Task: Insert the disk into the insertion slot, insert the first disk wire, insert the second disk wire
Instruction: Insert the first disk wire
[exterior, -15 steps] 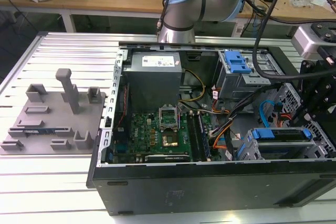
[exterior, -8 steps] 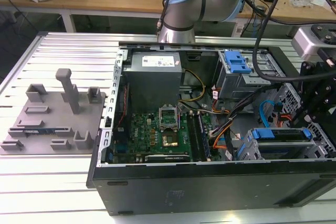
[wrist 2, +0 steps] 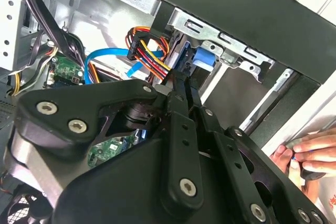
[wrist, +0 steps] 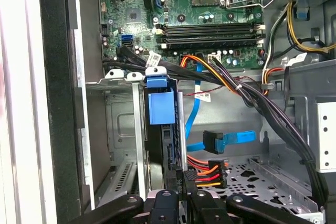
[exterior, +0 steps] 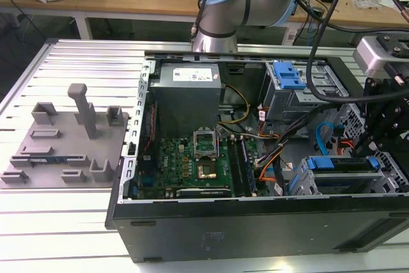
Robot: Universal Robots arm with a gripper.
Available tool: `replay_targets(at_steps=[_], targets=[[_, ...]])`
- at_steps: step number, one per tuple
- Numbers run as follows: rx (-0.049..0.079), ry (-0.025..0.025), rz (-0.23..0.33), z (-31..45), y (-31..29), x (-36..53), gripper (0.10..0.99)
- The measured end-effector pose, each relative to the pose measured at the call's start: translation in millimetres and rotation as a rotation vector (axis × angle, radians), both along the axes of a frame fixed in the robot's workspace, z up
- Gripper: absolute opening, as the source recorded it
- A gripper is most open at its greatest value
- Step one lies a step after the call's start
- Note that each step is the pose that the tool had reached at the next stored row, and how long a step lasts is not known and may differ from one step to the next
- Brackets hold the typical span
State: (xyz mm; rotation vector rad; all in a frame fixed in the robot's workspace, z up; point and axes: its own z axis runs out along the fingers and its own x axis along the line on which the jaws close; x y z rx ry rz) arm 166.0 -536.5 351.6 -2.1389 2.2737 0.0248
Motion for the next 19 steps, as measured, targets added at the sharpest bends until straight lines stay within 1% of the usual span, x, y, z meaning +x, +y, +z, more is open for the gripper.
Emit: replay_targets(at_steps=[19], targets=[[0.000,0.0000,0.000,-7.4,-1.6,0.0,0.161]])
